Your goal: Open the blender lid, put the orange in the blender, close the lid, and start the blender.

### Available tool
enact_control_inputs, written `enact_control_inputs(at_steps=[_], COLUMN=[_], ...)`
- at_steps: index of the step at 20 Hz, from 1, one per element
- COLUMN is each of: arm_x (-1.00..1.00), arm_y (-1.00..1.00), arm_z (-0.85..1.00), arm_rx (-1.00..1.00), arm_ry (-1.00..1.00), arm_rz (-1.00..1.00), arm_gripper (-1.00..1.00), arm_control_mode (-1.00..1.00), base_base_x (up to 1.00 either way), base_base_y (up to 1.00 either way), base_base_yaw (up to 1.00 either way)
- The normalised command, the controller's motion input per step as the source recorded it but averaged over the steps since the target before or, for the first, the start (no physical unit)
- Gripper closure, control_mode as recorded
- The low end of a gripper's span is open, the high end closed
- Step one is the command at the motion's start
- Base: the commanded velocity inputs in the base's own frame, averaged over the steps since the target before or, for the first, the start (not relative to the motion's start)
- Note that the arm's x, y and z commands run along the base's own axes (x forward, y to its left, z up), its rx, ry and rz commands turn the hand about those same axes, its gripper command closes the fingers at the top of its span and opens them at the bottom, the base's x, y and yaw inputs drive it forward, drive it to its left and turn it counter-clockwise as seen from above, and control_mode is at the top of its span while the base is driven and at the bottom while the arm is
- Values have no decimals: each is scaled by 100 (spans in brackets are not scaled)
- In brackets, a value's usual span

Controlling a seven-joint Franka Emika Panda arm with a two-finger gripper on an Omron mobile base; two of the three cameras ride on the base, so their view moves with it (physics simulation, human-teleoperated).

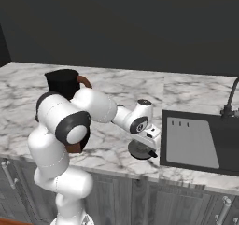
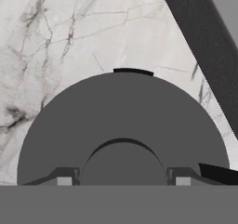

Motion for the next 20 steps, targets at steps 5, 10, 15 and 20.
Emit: enact_control_inputs(at_steps=[5,10,15,20], arm_x=[0,-8,-20,-20], arm_y=[28,0,-2,0], arm_z=[-10,51,100,100], arm_rx=[0,0,0,0], arm_ry=[0,-2,-12,-15], arm_rz=[0,0,0,0], arm_gripper=[100,100,100,100], arm_control_mode=[-100,-100,-100,-100], base_base_x=[0,0,0,0], base_base_y=[0,0,0,0], base_base_yaw=[0,0,0,0])
